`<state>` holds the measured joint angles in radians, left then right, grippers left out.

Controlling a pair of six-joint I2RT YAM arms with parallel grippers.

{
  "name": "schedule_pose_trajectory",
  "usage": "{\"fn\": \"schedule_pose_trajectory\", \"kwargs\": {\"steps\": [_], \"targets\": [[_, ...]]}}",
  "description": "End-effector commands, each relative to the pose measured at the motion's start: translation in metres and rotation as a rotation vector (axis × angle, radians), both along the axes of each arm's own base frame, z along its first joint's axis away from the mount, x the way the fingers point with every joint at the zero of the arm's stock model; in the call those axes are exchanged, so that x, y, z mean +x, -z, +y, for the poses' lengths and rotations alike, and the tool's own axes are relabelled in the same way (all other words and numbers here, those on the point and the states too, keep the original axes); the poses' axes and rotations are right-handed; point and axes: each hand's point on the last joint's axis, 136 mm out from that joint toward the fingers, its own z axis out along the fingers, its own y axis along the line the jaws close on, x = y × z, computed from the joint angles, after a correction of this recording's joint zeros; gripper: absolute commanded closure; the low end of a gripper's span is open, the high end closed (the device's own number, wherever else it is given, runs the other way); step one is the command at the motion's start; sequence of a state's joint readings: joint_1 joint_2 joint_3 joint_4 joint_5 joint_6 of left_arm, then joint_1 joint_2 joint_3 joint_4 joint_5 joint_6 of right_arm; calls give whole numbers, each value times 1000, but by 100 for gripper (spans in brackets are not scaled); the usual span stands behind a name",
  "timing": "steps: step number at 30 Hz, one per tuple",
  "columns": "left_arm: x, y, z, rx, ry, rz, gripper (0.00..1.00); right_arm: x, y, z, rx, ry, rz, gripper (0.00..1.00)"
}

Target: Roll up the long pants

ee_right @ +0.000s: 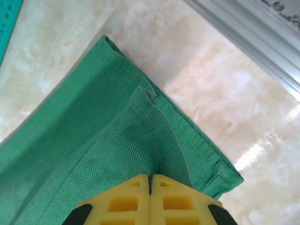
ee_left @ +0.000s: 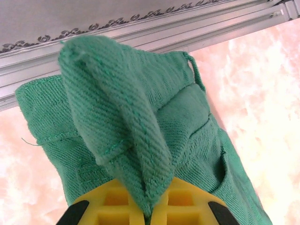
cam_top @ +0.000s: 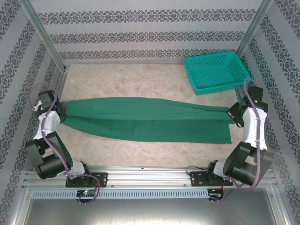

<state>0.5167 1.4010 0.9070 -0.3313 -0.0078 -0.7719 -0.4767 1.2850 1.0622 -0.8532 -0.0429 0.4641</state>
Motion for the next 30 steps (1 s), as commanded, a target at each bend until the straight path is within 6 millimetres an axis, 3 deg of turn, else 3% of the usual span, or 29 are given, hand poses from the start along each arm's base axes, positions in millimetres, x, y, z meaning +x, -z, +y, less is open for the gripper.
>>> {"fn": "schedule_pose_trajectory", "kwargs": {"steps": [1, 7, 14, 23, 26, 30], "targets": [[-14, -5, 15, 29, -66, 34, 100, -20, 1, -10, -51, 45, 19, 100], [-21, 14, 13, -8, -65, 127, 100, -23, 12, -5, -17, 42, 30, 100], [-29, 16, 16, 5, -88, 172, 100, -25, 23, 2, 15, 29, 33, 100], [-22, 35, 13, -44, -61, 199, 98, -26, 35, 7, 42, 20, 36, 100], [-23, 38, 14, -49, -64, 215, 89, -27, 36, 8, 46, 17, 37, 100], [-21, 36, 13, -48, -63, 203, 89, -26, 33, 8, 42, 15, 25, 100]]}}
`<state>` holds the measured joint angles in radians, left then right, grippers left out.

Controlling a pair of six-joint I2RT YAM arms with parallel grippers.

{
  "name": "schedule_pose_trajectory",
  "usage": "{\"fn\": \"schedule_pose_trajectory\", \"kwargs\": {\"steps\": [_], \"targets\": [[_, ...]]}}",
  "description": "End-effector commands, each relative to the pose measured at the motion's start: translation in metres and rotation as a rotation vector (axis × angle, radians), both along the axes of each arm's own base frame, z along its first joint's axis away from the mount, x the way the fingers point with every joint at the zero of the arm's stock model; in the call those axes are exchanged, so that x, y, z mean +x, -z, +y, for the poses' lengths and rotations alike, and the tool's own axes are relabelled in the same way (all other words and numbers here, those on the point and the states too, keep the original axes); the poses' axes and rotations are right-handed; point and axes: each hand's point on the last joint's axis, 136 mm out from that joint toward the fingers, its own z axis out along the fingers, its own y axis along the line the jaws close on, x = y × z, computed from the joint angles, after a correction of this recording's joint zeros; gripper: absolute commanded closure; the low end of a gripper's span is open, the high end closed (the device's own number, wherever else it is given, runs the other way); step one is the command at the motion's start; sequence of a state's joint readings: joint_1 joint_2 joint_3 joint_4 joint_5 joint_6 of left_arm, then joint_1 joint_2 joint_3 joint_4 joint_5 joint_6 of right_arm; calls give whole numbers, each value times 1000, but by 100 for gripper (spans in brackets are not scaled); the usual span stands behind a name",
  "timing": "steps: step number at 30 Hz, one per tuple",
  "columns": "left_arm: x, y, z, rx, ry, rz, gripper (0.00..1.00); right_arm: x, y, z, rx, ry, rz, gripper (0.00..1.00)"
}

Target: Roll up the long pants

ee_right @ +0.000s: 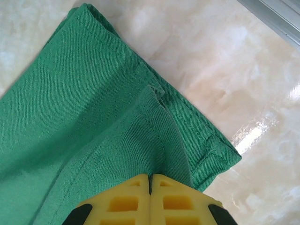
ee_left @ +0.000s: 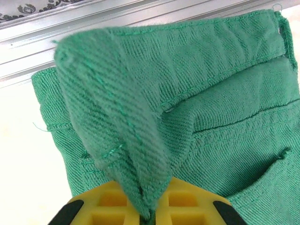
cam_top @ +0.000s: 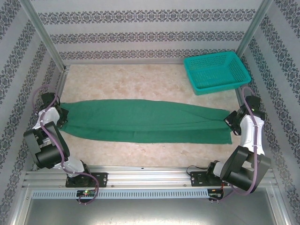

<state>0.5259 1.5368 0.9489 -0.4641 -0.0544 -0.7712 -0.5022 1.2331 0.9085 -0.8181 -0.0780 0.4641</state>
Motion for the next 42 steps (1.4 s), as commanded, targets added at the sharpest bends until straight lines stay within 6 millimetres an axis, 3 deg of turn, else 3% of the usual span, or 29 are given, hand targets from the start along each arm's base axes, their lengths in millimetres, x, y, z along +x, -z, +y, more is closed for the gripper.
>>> {"fn": "schedule_pose_trajectory", "kwargs": {"steps": [1, 3, 5, 10, 11, 12, 13, 17, 23, 27, 32, 42], "targets": [[2, -13, 14, 35, -31, -21, 90, 0, -3, -4, -17, 3, -18, 100], [4, -16, 14, 39, -30, -31, 86, 3, -5, -4, -15, 1, -28, 100], [6, -18, 15, 40, -25, -38, 74, 4, -6, -3, -9, -1, -30, 100], [8, -23, 14, 48, -19, -61, 69, 6, -3, -2, 3, -7, -32, 100], [9, -25, 14, 53, -11, -75, 80, 6, -3, -2, 3, -10, -32, 100], [8, -25, 14, 53, -12, -78, 98, 6, -3, -2, 1, -7, -30, 100], [7, -25, 14, 56, -18, -80, 100, 6, -3, -3, 0, -8, -29, 100], [8, -24, 13, 59, -17, -101, 100, 5, -3, -3, -4, -8, -30, 100], [-17, -40, 22, 138, -117, -101, 100, -6, -19, -13, -85, 36, -43, 100], [-26, -29, 27, 99, -173, -103, 100, -23, -25, -20, -147, 99, -65, 100], [-29, -16, 30, 59, -191, -94, 100, -36, -13, -21, -151, 124, -41, 100], [-37, -7, 31, 42, -213, -54, 100, -36, 6, -21, -85, 115, 36, 100]]}}
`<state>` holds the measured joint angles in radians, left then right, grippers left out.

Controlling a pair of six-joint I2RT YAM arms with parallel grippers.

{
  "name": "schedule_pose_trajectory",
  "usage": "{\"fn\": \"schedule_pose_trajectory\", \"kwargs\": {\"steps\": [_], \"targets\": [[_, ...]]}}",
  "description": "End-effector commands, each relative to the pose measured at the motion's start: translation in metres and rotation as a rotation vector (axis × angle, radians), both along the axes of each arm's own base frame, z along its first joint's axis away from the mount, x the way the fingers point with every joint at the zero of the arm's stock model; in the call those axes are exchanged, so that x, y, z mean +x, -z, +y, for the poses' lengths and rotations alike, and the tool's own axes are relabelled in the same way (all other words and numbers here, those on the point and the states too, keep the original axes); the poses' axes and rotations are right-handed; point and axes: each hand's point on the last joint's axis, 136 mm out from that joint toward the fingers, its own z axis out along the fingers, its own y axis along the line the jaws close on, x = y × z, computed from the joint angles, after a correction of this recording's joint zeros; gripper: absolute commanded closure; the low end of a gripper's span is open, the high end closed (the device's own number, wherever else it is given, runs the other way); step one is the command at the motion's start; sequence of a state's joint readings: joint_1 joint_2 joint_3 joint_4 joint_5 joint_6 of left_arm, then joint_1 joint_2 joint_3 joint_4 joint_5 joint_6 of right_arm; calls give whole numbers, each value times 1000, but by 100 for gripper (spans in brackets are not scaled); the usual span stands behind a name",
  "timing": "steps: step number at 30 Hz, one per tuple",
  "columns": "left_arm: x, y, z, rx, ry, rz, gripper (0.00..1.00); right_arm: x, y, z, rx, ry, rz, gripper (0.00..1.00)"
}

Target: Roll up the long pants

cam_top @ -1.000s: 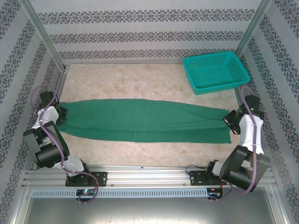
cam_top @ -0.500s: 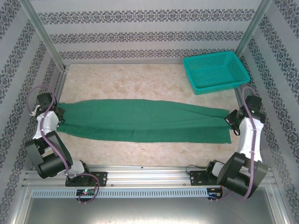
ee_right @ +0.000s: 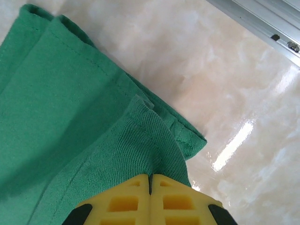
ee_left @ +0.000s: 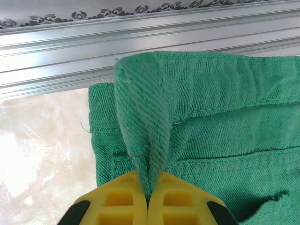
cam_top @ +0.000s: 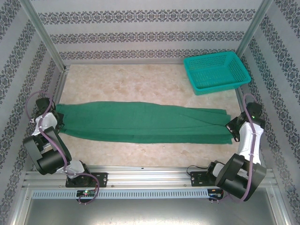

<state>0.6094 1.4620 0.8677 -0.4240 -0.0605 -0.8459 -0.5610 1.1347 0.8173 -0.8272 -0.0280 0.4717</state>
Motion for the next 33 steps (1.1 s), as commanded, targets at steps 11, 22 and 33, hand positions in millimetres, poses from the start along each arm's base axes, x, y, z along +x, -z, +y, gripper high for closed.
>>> {"fn": "schedule_pose_trajectory", "kwargs": {"steps": [11, 22, 33], "targets": [[-24, -9, 23, 42, -139, -34, 100, -2, 0, -12, -20, 21, 19, 100], [-11, -32, 31, 62, -125, -136, 61, -3, -3, -23, -4, 78, -20, 28], [57, -77, -39, 116, 278, -171, 100, 62, -26, 39, -102, -250, -91, 100]]}}
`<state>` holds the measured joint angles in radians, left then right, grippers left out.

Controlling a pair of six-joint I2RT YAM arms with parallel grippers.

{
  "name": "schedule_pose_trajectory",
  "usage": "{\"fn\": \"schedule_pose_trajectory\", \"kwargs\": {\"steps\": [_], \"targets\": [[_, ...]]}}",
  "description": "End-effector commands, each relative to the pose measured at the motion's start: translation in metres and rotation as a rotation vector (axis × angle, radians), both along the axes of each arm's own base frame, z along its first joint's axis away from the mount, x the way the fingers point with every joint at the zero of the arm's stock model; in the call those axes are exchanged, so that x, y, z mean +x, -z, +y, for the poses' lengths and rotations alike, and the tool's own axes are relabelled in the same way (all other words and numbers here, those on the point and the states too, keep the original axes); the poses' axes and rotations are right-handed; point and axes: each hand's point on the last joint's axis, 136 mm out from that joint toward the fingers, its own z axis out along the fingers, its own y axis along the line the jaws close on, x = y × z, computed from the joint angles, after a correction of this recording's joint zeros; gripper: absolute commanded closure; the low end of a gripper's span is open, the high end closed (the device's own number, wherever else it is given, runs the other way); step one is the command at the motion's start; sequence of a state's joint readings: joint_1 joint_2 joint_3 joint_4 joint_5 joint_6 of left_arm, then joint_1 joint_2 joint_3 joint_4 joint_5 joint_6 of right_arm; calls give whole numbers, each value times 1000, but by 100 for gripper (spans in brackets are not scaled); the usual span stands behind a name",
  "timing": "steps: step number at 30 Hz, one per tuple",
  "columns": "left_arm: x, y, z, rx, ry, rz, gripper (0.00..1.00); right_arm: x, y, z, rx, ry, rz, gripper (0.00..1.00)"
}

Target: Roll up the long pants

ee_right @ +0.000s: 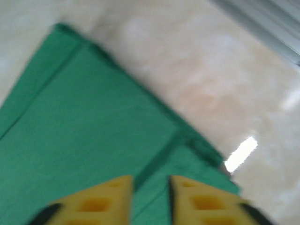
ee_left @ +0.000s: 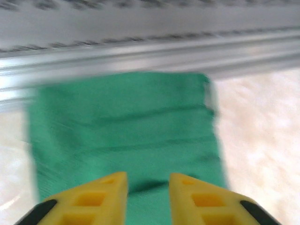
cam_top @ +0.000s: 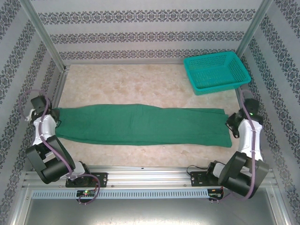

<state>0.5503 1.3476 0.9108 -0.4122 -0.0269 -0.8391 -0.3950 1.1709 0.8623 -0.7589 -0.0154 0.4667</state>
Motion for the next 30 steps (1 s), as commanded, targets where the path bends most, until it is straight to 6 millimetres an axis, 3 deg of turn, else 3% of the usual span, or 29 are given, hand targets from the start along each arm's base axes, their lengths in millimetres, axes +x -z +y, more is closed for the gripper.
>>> {"fn": "schedule_pose_trajectory", "kwargs": {"steps": [1, 4, 9, 13, 18, 26, 30], "targets": [[35, -18, -45, 61, 263, 24, 100, 27, -10, 32, -31, -139, -30, 100], [33, 9, -80, 87, 372, 146, 100, 34, 15, 72, 36, -248, 46, 100], [12, 65, -96, -17, 375, 217, 100, 31, 53, 109, 168, -314, 158, 100], [9, 90, -110, -96, 404, 220, 100, 29, 76, 112, 205, -328, 262, 100], [10, 102, -113, -117, 424, 239, 100, 36, 94, 103, 210, -294, 362, 100], [29, 108, -115, -150, 458, 245, 100, 75, 116, 96, 260, -272, 442, 100], [31, 109, -114, -144, 460, 248, 100, 95, 106, 81, 208, -259, 451, 100]]}}
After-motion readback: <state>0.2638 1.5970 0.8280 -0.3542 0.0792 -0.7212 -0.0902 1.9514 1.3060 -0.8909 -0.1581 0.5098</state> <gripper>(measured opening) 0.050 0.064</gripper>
